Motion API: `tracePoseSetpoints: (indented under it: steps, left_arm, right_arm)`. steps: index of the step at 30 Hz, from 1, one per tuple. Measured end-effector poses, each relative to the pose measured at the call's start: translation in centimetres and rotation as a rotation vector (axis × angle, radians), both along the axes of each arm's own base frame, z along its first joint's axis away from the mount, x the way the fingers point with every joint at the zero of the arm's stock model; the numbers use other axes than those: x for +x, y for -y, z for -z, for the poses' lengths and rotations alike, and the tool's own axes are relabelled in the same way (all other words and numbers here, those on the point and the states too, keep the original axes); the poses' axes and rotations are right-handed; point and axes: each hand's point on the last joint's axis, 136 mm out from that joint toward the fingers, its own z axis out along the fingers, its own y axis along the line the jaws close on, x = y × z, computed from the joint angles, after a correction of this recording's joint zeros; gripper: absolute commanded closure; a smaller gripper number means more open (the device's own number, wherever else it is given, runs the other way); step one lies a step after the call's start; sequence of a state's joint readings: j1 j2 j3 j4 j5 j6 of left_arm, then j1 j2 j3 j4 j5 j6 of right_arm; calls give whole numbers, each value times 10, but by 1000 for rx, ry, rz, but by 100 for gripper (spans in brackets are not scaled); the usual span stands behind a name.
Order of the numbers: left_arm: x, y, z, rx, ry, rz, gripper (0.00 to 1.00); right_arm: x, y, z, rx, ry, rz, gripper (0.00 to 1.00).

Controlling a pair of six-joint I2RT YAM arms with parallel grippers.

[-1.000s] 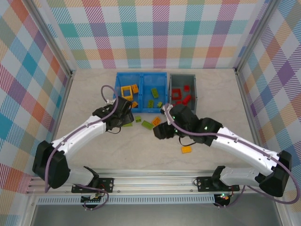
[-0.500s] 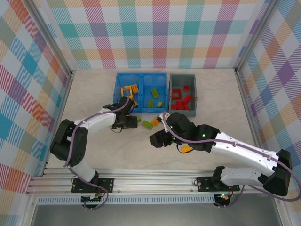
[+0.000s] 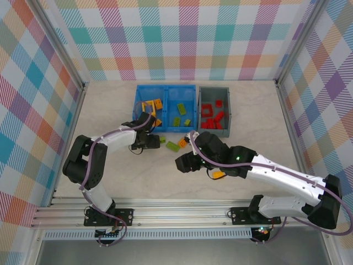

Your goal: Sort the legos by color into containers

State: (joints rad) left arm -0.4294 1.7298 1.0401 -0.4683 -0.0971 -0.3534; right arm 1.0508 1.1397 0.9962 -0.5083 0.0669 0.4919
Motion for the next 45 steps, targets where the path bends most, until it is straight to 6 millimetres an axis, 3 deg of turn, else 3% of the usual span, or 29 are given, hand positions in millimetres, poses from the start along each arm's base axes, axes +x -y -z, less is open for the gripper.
tracePoseSetpoints:
  steps: [2, 5, 9, 13, 15, 18, 20, 23, 27, 30, 35, 39, 45]
  left_arm:
    - [2, 1, 5, 5, -6, 3, 23]
    - [2, -1, 13, 20, -23, 1, 35]
    - [4, 0, 9, 19, -12, -1, 46]
    - [-1, -6, -3, 20, 24, -12, 48]
    - [-9, -7, -22, 14, 56, -17, 50]
    - [-16, 4, -69, -22, 159, 3, 52]
    - [-22, 26, -108, -53, 225, 56, 51]
    - [-14, 64, -157, -104, 312, 123, 51]
    - [14, 101, -189, -127, 357, 162, 51]
    - [44, 122, -188, -100, 354, 168, 51]
    - [99, 154, -160, -61, 315, 165, 53]
    - [134, 159, -135, -33, 287, 143, 54]
    - [184, 151, -119, -58, 290, 100, 54]
  right_arm:
    - [0, 0, 0, 1, -1, 1, 34]
    - [0, 0, 0, 0, -1, 2, 34]
    - [1, 0, 0, -1, 1, 4, 36]
    - [2, 1, 0, -3, 6, 10, 38]
    - [5, 4, -2, -7, 23, 30, 41]
    - [15, 19, -10, -18, 70, 116, 44]
    - [24, 33, -18, -22, 114, 192, 45]
    - [38, 45, -27, -33, 163, 285, 46]
    - [59, 48, -33, -54, 181, 385, 48]
    - [76, 48, -37, -57, 179, 448, 48]
    - [98, 54, -49, -30, 172, 531, 48]
    - [103, 56, -60, -7, 180, 549, 48]
    - [104, 57, -62, 1, 175, 551, 48]
